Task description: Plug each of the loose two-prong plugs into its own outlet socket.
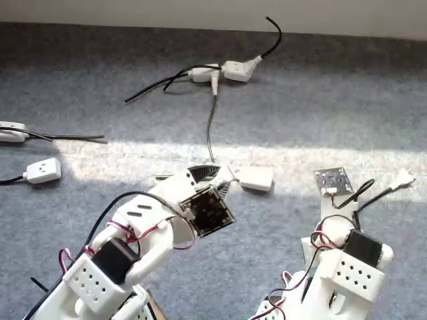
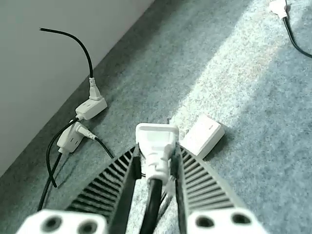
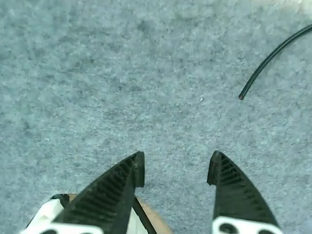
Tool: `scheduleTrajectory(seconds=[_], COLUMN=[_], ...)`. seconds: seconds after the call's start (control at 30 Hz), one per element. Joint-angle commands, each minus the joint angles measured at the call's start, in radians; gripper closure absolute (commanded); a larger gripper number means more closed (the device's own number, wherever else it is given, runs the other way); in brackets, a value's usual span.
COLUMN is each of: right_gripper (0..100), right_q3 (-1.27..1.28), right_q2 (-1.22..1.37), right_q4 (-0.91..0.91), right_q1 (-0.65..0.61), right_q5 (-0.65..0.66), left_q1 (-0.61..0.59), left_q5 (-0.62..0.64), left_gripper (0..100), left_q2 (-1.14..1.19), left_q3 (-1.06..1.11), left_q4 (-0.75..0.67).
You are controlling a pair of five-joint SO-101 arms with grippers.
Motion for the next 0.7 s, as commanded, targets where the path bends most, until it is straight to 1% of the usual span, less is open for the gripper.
scheduleTrajectory(seconds=[0.0,0.07,0.2,0.27,0.4,0.53,0.67], right_gripper=[78.2,78.2,78.2,78.2,78.2,78.2,78.2], right_q3=[0.016,0.021,0.091,0.128,0.143,0.150,0.150], right_q2=[-0.039,-0.039,-0.041,-0.041,-0.041,-0.041,-0.041], right_q4=[-0.042,-0.050,-0.105,-0.137,-0.145,-0.151,-0.150], right_q1=[0.028,0.027,0.027,0.027,0.025,0.004,-0.001], right_q5=[-0.031,-0.031,-0.032,-0.031,-0.028,-0.031,-0.031], left_q1=[0.002,0.005,0.056,0.062,0.061,0.067,0.067], left_q5=[-0.015,-0.081,-0.305,-0.384,-0.440,-0.549,-0.563], left_gripper=[99,99,99,99,99,99,99], left_q2=[0.295,0.415,0.650,0.765,0.995,1.224,1.423], left_q3=[-0.309,-0.430,-0.619,-0.717,-0.917,-1.124,-1.362], left_q4=[0.098,0.170,0.321,0.388,0.448,0.532,0.606])
